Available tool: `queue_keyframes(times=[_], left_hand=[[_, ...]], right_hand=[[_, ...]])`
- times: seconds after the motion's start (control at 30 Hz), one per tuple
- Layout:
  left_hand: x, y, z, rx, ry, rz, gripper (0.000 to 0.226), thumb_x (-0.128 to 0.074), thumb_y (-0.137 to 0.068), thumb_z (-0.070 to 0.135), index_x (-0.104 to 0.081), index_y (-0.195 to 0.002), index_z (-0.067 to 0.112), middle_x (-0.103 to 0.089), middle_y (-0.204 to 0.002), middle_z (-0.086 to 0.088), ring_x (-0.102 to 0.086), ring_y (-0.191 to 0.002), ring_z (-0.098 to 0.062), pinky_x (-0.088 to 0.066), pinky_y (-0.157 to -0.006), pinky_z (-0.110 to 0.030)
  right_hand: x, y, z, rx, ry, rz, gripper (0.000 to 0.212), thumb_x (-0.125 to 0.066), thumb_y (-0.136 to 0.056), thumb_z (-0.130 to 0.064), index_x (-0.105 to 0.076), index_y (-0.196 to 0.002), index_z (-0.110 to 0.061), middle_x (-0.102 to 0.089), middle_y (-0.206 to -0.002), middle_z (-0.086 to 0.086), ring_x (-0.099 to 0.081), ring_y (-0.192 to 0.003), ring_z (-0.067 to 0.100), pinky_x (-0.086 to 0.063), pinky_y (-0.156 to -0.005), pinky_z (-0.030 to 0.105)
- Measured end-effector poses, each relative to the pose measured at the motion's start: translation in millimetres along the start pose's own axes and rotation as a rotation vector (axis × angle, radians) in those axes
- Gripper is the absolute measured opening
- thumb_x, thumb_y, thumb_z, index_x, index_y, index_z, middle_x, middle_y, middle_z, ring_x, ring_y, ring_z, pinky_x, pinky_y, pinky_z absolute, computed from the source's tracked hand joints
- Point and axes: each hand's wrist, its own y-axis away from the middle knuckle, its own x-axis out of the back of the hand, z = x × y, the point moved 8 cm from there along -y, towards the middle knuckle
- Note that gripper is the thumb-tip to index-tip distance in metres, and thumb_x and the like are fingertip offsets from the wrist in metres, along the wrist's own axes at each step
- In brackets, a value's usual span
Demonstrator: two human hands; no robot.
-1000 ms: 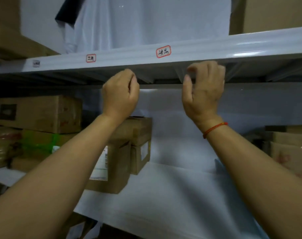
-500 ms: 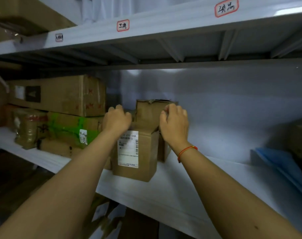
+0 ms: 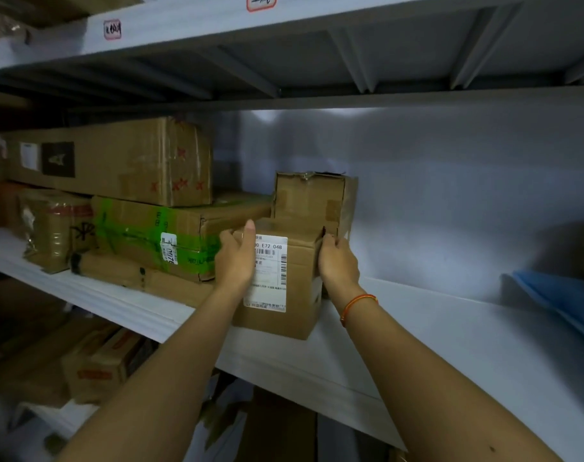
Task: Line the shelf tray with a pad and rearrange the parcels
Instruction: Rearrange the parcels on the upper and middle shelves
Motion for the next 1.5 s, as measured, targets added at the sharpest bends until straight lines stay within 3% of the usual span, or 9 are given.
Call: queue_keyframes(times=[0.27,0.43,0.6,0.7,0.83,0.93,1.1,1.23,1.5], left_hand=[[-6,12,-34,0.029,0.079,-0.046,0.05,-0.044,-0.089,0.062,-0.053,-0.109,0.016,-0.064,-0.102,-0.001,-0.063,-0.096,-0.022,-0.049,-0.079,-0.034],[-10,23,-50,0.08,0.154,-0.138,0.051,-0.051,-0.086,0.062,-0.068,-0.107,0.02,-0.072,-0.096,0.003,-0.068,-0.088,-0.012,-0.049,-0.066,-0.021],[-14,36,-33,0.074,0.232,-0.129,0.047,-0.055,-0.082,0.064,-0.069,-0.104,0.024,-0.073,-0.096,0.004,-0.069,-0.091,-0.014,-0.054,-0.081,-0.031],[-16,44,-15,0.063,0.254,-0.13,0.047,-0.051,-0.084,0.065,-0.067,-0.103,0.025,-0.073,-0.096,0.005,-0.069,-0.09,-0.013,-0.054,-0.084,-0.033],[-29,67,8,0.044,0.289,-0.165,0.049,-0.048,-0.086,0.065,-0.067,-0.105,0.025,-0.074,-0.098,0.004,-0.07,-0.09,-0.015,-0.055,-0.084,-0.036],[-39,84,32,-0.02,0.337,-0.171,0.046,-0.049,-0.086,0.064,-0.067,-0.105,0.026,-0.074,-0.098,0.004,-0.071,-0.09,-0.015,-0.057,-0.084,-0.039],[-62,129,86,-0.113,0.39,-0.112,0.039,-0.036,-0.094,0.059,-0.059,-0.101,0.029,-0.07,-0.096,0.006,-0.068,-0.092,-0.013,-0.055,-0.082,-0.034],[-67,189,124,-0.158,0.465,0.058,0.027,-0.031,-0.101,0.044,-0.047,-0.101,0.023,-0.055,-0.085,0.015,-0.058,-0.079,0.0,-0.045,-0.058,-0.005],[-79,275,192,-0.352,0.711,0.153,0.015,-0.039,-0.095,0.043,-0.046,-0.103,0.033,-0.064,-0.1,0.012,-0.066,-0.089,-0.005,-0.054,-0.068,-0.022]], right_hand=[[-16,4,24,-0.119,-0.03,-0.071,0.043,-0.023,-0.1,-0.037,-0.061,-0.113,-0.022,-0.064,-0.114,0.007,-0.058,-0.106,0.03,-0.043,-0.102,0.048],[-35,19,42,-0.212,-0.302,-0.272,0.052,-0.021,-0.102,-0.047,-0.055,-0.132,-0.021,-0.063,-0.123,0.007,-0.056,-0.117,0.025,-0.043,-0.101,0.037],[-22,28,35,-0.122,-0.435,-0.351,0.062,-0.016,-0.098,-0.063,-0.042,-0.145,-0.03,-0.057,-0.135,0.0,-0.054,-0.109,0.011,-0.041,-0.081,0.02],[-7,30,23,-0.042,-0.459,-0.37,0.064,-0.017,-0.095,-0.067,-0.033,-0.148,-0.035,-0.053,-0.139,-0.005,-0.051,-0.122,0.012,-0.039,-0.09,0.024],[30,41,12,0.06,-0.429,-0.383,0.083,-0.043,-0.08,-0.08,-0.025,-0.15,-0.039,-0.049,-0.143,-0.01,-0.055,-0.121,0.012,-0.045,-0.1,0.035],[65,48,6,0.162,-0.416,-0.389,0.083,-0.068,-0.075,-0.064,-0.029,-0.145,-0.041,-0.058,-0.131,-0.014,-0.063,-0.112,0.01,-0.051,-0.097,0.039],[142,68,-3,0.307,-0.357,-0.18,0.091,-0.071,-0.069,-0.063,-0.028,-0.146,-0.043,-0.053,-0.136,-0.014,-0.057,-0.118,0.012,-0.05,-0.101,0.043],[193,93,-13,0.424,-0.295,0.016,0.093,-0.06,-0.064,-0.078,-0.028,-0.144,-0.045,-0.051,-0.138,-0.011,-0.053,-0.124,0.014,-0.049,-0.101,0.045],[304,148,-46,0.642,-0.287,0.304,0.077,-0.058,-0.072,-0.074,-0.041,-0.14,-0.041,-0.054,-0.129,-0.01,-0.054,-0.119,0.008,-0.051,-0.097,0.042]])
